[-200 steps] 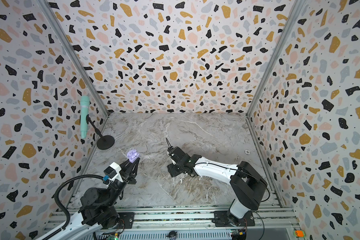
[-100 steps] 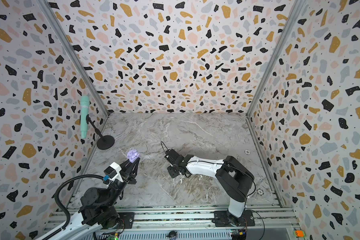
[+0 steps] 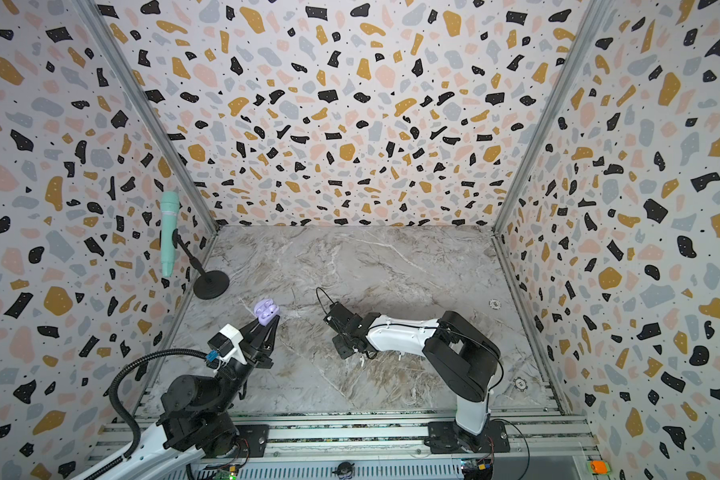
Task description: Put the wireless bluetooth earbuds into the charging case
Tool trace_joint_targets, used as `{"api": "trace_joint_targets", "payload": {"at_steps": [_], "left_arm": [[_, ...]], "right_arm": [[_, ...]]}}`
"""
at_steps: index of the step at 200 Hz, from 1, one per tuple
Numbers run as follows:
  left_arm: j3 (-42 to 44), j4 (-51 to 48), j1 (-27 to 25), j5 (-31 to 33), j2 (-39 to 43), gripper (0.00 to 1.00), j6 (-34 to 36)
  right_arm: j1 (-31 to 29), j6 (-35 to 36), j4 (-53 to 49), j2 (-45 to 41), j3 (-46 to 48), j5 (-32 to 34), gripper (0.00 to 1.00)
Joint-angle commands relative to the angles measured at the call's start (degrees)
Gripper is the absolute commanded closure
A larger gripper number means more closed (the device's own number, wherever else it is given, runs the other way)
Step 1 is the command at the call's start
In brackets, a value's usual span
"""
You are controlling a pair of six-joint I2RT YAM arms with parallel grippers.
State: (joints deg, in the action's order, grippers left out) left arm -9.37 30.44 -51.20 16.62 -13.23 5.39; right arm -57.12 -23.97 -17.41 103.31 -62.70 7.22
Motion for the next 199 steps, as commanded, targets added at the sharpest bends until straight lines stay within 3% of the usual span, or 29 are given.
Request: {"api": "trace_joint_targets", "payload": {"at_steps": [1,107,199], "left_arm": [[0.21,1.82,-0.31,0.05,0.57,1.0,0.93],[0.31,1.91,-0.36,0.04,0.66,1.0,0.94],[0.31,1.83,-0.32,0.0,0.96,1.0,0.88]], "right_arm": [[-0.11,-0.87,-1.83,0.7,-2.38,1.44,0.77],[-1.63,-1.94,-3.07,2.67,-3.75,3.75,0.85],[-5.73,-3.7,-7.82,5.98,-7.39,12.31,0.92]]}}
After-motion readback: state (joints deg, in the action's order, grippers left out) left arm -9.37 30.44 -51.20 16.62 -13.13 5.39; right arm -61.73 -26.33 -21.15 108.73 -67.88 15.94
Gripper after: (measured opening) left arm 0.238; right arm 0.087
